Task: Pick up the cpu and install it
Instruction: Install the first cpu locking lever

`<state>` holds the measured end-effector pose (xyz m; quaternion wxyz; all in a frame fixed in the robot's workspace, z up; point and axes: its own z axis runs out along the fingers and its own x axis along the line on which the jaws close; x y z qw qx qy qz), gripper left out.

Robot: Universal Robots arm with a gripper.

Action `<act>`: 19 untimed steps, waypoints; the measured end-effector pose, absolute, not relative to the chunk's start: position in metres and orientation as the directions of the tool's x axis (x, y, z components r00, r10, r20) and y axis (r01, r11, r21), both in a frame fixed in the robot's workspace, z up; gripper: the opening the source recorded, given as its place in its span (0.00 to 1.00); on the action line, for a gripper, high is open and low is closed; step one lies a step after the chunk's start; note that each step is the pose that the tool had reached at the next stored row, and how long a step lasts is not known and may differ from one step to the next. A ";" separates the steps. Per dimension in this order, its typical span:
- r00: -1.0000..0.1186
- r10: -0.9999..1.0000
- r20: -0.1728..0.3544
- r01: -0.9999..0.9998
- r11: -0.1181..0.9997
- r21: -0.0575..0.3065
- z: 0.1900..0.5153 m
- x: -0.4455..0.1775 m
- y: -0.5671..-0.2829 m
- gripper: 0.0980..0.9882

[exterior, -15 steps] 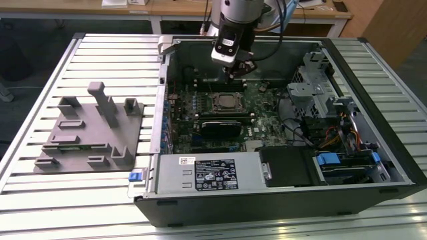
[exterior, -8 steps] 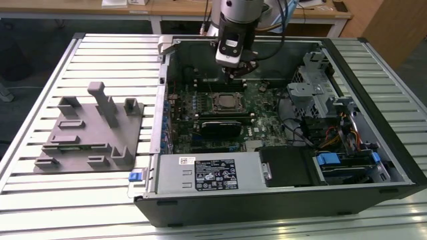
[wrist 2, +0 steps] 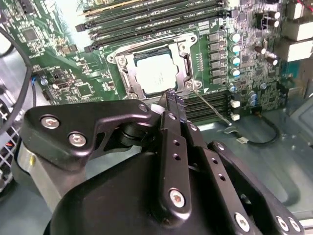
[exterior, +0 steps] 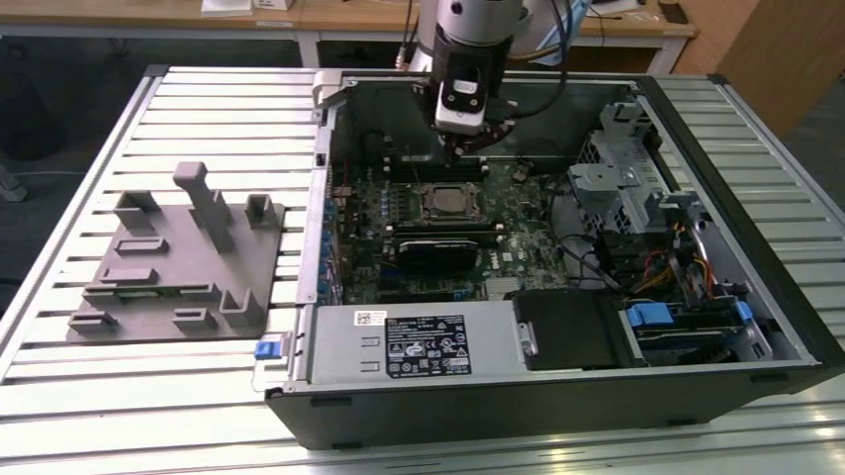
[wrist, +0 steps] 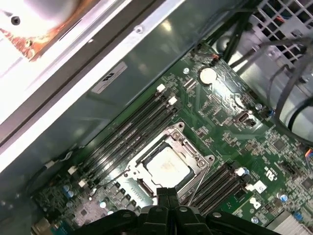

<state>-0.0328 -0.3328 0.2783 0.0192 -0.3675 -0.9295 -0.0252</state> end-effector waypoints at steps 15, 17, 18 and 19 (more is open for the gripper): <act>-0.830 0.556 0.054 0.558 0.829 0.033 0.278 -0.033 -0.333 0.01; -0.841 0.538 0.054 0.540 0.841 0.033 0.278 -0.033 -0.333 0.01; -0.847 0.529 0.054 0.531 0.847 0.033 0.278 -0.033 -0.333 0.01; -0.852 0.520 0.054 0.522 0.852 0.033 0.278 -0.033 -0.333 0.01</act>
